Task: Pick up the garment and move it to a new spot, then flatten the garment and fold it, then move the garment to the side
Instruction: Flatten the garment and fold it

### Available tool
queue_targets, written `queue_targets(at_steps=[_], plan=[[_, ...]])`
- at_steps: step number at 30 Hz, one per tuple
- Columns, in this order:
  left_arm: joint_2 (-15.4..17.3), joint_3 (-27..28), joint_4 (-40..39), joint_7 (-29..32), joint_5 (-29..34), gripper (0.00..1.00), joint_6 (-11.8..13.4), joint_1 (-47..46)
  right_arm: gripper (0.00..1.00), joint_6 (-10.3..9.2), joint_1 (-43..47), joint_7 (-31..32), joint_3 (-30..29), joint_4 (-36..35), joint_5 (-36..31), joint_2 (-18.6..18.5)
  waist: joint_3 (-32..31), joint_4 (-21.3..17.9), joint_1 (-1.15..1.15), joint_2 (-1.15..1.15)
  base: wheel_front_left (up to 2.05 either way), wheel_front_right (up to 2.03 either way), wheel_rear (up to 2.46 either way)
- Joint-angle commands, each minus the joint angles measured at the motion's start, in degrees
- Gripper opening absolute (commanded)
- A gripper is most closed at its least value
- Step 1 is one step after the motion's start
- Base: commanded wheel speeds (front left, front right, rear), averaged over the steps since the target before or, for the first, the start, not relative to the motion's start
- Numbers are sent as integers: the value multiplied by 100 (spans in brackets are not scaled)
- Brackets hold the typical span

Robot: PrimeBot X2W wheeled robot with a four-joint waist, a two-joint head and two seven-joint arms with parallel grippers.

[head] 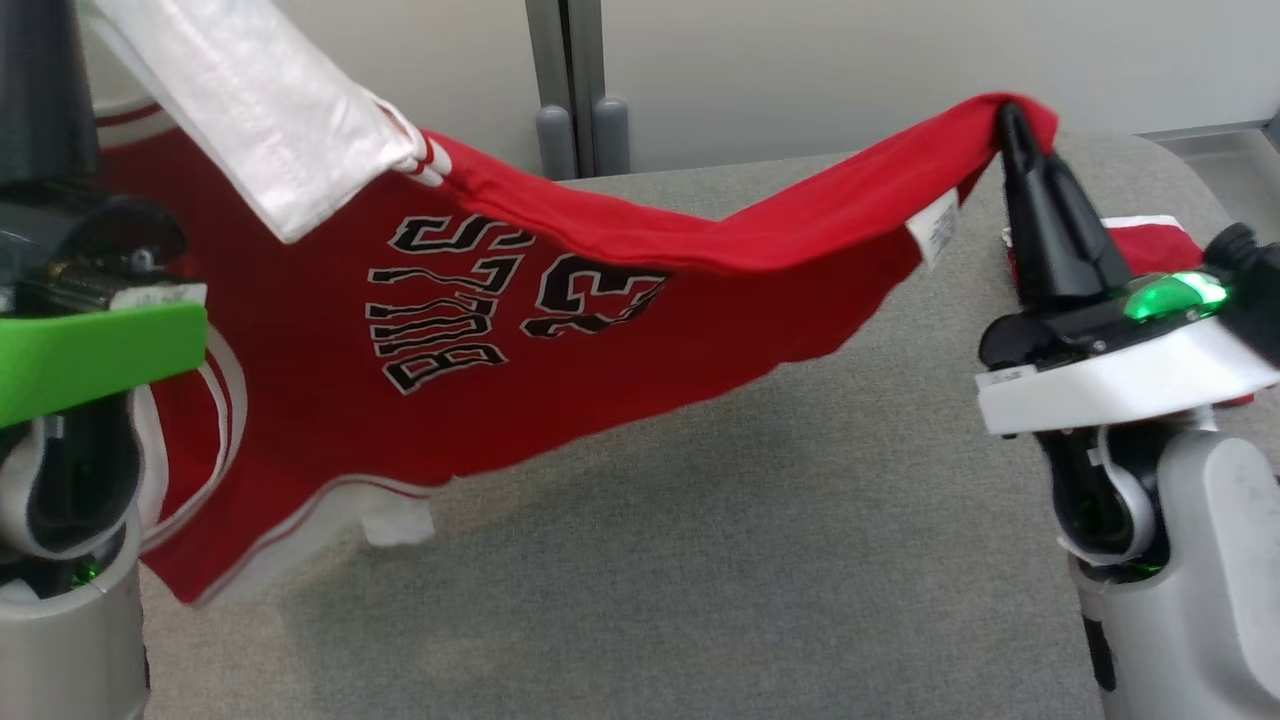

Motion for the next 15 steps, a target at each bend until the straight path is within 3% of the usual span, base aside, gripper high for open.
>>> queue_targets(at_steps=[1,9,15], plan=[[74,28,-109,85,-57,0,-2,-229,0,-7,-69,75,-113,-259,-67,-20,-65,-92,0,0,0,0,0],[318,25,-437,690,-174,0,66,-1229,0,-7,-328,582,-747,-1766,-455,-20,-133,-247,0,0,0,0,0],[447,-99,-159,1066,-255,0,59,-1585,0,-7,-544,1009,-1143,-2287,-677,-52,34,-286,0,0,0,0,0]])
